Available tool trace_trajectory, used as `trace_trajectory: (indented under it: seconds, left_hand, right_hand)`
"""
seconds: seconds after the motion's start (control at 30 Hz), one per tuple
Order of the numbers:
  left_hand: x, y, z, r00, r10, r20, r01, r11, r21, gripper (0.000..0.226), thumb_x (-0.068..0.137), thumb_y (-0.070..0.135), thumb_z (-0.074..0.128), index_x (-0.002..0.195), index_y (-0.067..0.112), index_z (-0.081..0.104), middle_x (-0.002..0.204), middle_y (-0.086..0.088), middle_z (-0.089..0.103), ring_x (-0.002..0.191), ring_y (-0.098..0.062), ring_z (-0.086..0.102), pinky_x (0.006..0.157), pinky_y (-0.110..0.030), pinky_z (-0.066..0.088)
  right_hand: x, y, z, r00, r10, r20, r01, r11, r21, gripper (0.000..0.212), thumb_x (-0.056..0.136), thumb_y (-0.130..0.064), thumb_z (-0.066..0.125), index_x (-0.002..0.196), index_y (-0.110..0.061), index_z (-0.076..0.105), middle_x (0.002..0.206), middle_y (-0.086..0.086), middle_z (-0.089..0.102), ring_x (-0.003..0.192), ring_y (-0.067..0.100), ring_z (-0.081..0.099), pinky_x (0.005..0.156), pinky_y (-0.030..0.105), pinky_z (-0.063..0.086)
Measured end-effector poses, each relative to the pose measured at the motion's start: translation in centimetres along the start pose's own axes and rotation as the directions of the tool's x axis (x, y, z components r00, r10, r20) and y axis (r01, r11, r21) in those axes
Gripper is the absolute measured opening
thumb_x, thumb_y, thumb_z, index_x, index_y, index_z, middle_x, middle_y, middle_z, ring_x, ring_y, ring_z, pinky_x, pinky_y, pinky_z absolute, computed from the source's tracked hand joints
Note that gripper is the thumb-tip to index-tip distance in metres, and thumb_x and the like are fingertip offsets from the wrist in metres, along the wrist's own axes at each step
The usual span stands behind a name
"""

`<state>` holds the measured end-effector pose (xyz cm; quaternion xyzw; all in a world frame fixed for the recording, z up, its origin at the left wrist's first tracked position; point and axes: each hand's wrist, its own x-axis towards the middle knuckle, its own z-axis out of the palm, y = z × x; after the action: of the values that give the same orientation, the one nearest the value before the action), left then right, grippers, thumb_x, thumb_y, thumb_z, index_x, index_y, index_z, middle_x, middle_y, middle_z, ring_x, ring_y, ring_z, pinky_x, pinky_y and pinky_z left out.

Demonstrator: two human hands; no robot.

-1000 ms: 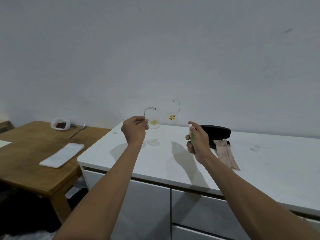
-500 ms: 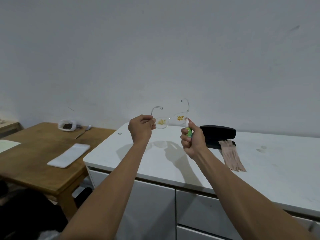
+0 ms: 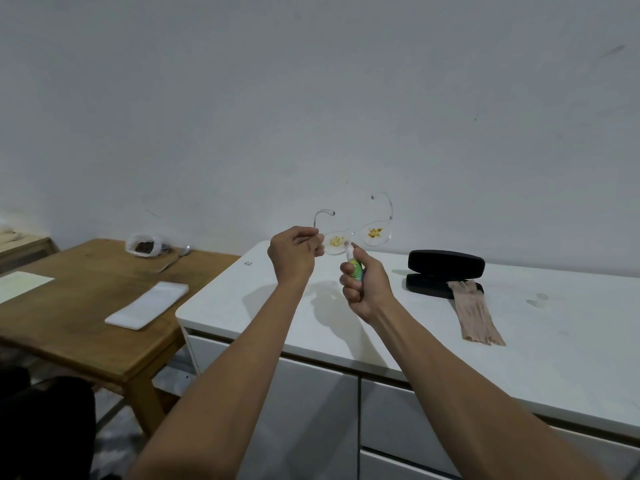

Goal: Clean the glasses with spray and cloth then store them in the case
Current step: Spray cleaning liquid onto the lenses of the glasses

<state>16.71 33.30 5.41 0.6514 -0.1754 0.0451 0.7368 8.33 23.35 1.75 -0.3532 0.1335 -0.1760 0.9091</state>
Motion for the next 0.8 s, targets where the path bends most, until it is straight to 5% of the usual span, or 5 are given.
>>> trace_trajectory:
  seconds: [0.27, 0.37, 0.5, 0.63, 0.8]
  left_hand:
    - [0.3, -1.5, -0.9, 0.999, 0.011, -0.044, -0.009, 1.000, 0.025, 0.012, 0.080, -0.003, 0.077, 0.080, 0.008, 0.075, 0.072, -0.011, 0.075, 0.058, -0.020, 0.068, 0.074, -0.040, 0.064]
    - [0.2, -2.1, -0.3, 0.998, 0.029, -0.062, -0.025, 0.998, 0.057, 0.013, 0.080, -0.003, 0.077, 0.078, 0.010, 0.074, 0.068, -0.008, 0.073, 0.057, -0.020, 0.068, 0.072, -0.038, 0.064]
    - [-0.5, -2.8, 1.3, 0.995, 0.076, -0.072, -0.069, 0.993, 0.096, 0.011, 0.077, -0.004, 0.074, 0.077, 0.007, 0.075, 0.059, -0.002, 0.069, 0.053, -0.019, 0.066, 0.066, -0.034, 0.062]
    - [-1.1, -3.2, 2.8, 0.995, 0.078, -0.066, -0.072, 0.993, 0.092, 0.007, 0.078, -0.003, 0.075, 0.080, 0.003, 0.075, 0.060, -0.004, 0.068, 0.051, -0.017, 0.066, 0.064, -0.029, 0.059]
    - [-2.6, -3.6, 5.2, 0.996, 0.082, -0.042, -0.078, 0.993, 0.087, 0.006, 0.079, -0.001, 0.075, 0.080, 0.005, 0.074, 0.060, -0.007, 0.067, 0.051, -0.015, 0.065, 0.061, -0.026, 0.056]
  right_hand:
    - [-0.3, -2.8, -3.3, 0.927, -0.301, -0.223, 0.234, 0.930, -0.283, 0.032, 0.099, -0.015, 0.043, 0.126, -0.023, 0.057, 0.084, 0.009, 0.056, 0.054, 0.017, 0.044, 0.043, 0.023, 0.033]
    - [-1.0, -5.7, -5.4, 0.846, -0.460, -0.271, 0.286, 0.819, -0.497, 0.020, 0.097, -0.013, 0.056, 0.116, -0.010, 0.062, 0.098, 0.011, 0.061, 0.071, 0.018, 0.056, 0.056, 0.032, 0.053]
    - [-3.5, -9.7, -9.6, 0.699, -0.661, -0.273, 0.390, 0.672, -0.630, 0.022, 0.097, -0.019, 0.066, 0.118, -0.021, 0.060, 0.092, 0.005, 0.063, 0.080, 0.020, 0.062, 0.074, 0.038, 0.062]
    - [-6.5, -12.8, -13.8, 0.552, -0.788, -0.274, 0.316, 0.501, -0.806, 0.028, 0.093, -0.022, 0.071, 0.121, -0.024, 0.065, 0.096, 0.004, 0.070, 0.078, 0.019, 0.066, 0.079, 0.041, 0.060]
    - [-10.7, -15.0, -18.6, 0.432, -0.835, -0.341, 0.198, 0.457, -0.867, 0.035, 0.091, -0.016, 0.074, 0.126, -0.017, 0.067, 0.098, 0.002, 0.070, 0.070, 0.014, 0.066, 0.084, 0.044, 0.062]
